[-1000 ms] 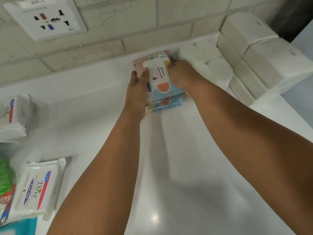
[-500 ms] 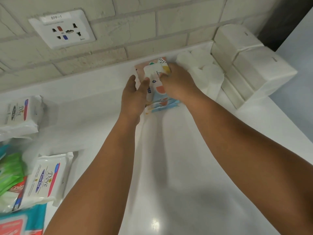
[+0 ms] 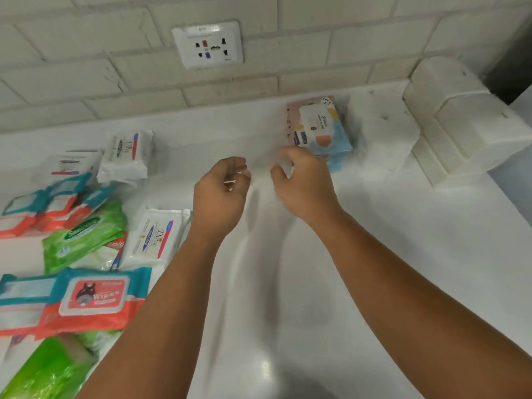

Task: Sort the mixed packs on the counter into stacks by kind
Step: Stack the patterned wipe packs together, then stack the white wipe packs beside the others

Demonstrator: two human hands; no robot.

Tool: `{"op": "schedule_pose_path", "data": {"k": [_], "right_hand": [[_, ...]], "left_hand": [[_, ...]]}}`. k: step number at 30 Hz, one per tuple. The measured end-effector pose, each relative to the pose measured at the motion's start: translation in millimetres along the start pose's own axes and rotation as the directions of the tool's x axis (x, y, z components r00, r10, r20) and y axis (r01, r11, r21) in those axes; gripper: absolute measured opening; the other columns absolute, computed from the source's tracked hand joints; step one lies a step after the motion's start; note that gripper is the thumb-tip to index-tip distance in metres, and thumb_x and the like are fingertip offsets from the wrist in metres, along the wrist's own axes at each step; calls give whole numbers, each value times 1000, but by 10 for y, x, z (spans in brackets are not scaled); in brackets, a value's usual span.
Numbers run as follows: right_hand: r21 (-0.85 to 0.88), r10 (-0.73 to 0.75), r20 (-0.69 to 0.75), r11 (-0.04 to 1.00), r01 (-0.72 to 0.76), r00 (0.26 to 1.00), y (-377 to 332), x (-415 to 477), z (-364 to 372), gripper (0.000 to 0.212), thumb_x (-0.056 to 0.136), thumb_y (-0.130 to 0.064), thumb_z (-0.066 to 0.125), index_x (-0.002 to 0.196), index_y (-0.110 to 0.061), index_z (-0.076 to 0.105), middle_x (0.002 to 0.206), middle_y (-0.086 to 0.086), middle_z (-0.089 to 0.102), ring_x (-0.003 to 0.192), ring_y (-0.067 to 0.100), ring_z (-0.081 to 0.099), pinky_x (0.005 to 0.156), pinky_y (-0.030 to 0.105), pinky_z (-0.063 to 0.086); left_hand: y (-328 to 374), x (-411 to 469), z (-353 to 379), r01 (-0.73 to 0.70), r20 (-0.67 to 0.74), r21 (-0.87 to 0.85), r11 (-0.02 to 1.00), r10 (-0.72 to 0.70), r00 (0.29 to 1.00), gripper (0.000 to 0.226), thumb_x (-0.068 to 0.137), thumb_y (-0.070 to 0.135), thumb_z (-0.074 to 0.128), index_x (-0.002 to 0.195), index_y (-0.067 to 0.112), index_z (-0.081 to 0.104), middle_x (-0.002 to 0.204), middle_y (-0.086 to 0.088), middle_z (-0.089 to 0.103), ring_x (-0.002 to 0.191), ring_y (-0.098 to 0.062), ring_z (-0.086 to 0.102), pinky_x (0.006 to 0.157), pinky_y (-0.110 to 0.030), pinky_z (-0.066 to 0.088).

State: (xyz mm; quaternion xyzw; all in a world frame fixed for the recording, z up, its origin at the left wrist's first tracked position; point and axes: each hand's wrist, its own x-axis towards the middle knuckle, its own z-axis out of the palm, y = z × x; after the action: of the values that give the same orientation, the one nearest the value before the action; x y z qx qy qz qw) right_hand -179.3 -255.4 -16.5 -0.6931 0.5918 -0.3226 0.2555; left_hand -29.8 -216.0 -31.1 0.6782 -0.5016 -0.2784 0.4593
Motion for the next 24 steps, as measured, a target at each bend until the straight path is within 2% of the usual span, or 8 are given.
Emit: {"op": "schedule_pose_path", "data": {"k": [4,8,10,13,16,18,21,24], "right_hand": [[6,-4,134,1000,3,991,-223,-352,358,33,95,-32,59,125,-18,62,128,-3,63,116,14,58,91,17,37],[8,-4,261,1000,2,965,-461,-638,751,35,94,-33,60,125,-18,63,127,-2,64,116,18,59,100,30,46],[-3,5,315,1000,-4,949,-576,-767,942,36,94,-31,60,126,-17,63,128,1,65,116,21,60,100,35,47],[-50,35,382,999,-17,924,-718,-930,1205,40,94,-31,58,130,-14,60,131,3,63,118,24,58,100,34,46],[-114,91,415,992,-48,905,-835,-1012,1441,38,95,-30,56,127,-9,57,128,8,62,115,27,58,95,33,47],[-142,130,411,987,-77,903,-895,-1036,1573,34,95,-31,56,119,-7,56,120,10,63,108,28,59,87,34,48],[-145,162,392,983,-112,906,-943,-1069,1746,27,95,-27,56,110,-4,56,108,13,62,94,28,56,72,31,39],[-166,157,398,981,-98,904,-946,-1096,1896,33,96,-25,53,123,-7,54,116,12,58,104,29,56,81,36,50]], "left_hand": [[-287,-279,-480,22,-16,99,995,-20,1000,21,96,22,63,116,25,69,109,15,71,98,-5,67,86,-19,51],[-644,-415,-915,9,18,268,963,-14,1000,24,95,17,65,119,19,69,112,12,69,99,-13,66,93,-31,53],[-796,-447,-1110,-19,51,372,928,0,999,26,94,13,66,119,16,70,116,5,70,103,-19,65,95,-31,51],[-959,-441,-1377,-12,48,475,880,-12,999,27,92,9,65,118,13,71,119,-6,70,108,-27,63,93,-27,45],[-1047,-416,-1571,27,64,518,855,-70,996,32,92,7,63,124,4,66,124,-15,66,110,-34,61,97,-38,49],[-1073,-404,-1650,80,91,523,848,-150,985,34,95,11,62,128,3,61,126,-15,64,110,-33,61,93,-40,50],[-1129,-386,-1721,84,175,542,836,-210,962,34,99,21,59,131,8,56,122,-10,66,100,-27,63,85,-37,54],[-1175,-379,-1755,76,200,542,837,-216,956,28,101,26,56,126,15,55,116,-6,67,91,-23,65,81,-40,60]]}}
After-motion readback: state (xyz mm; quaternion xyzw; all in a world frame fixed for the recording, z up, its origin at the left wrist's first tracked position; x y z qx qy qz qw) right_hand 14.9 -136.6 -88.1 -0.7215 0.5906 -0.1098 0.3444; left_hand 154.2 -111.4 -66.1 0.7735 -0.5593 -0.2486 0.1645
